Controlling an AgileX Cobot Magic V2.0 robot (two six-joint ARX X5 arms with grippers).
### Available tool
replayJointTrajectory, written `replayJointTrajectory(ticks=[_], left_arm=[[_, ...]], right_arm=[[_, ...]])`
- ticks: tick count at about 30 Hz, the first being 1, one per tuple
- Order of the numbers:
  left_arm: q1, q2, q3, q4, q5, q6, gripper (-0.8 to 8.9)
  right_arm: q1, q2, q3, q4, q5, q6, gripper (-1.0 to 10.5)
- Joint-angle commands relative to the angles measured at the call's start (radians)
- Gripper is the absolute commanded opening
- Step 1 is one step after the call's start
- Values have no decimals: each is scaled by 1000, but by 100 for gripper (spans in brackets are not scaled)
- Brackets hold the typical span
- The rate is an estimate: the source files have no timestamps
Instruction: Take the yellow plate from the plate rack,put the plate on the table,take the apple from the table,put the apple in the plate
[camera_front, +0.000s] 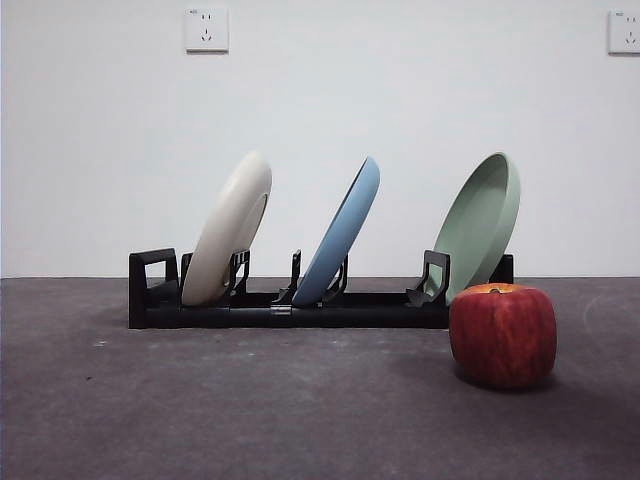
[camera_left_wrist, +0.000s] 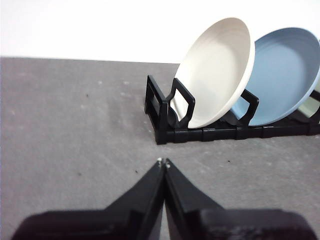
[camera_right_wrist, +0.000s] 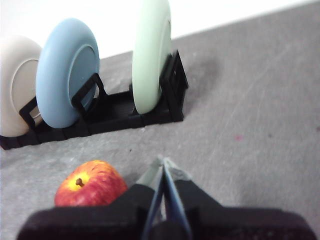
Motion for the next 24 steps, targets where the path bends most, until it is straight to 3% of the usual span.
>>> replayJointTrajectory(ticks=[1,14,17,24], left_arm=[[3,11,39,-14,-2,-69,-7],[3,317,311,-24,-21,-68,-7],[3,435,398,-24,23,-63,-8],[3,723,632,-32,167,-64,-8]], right_arm=[[1,31,43,8,4,72,-10],[1,383,358,-53,-4,74,-9],[1,477,449,-89,-8,66,-9],[0,691,659,-167,-141,-7,-7]])
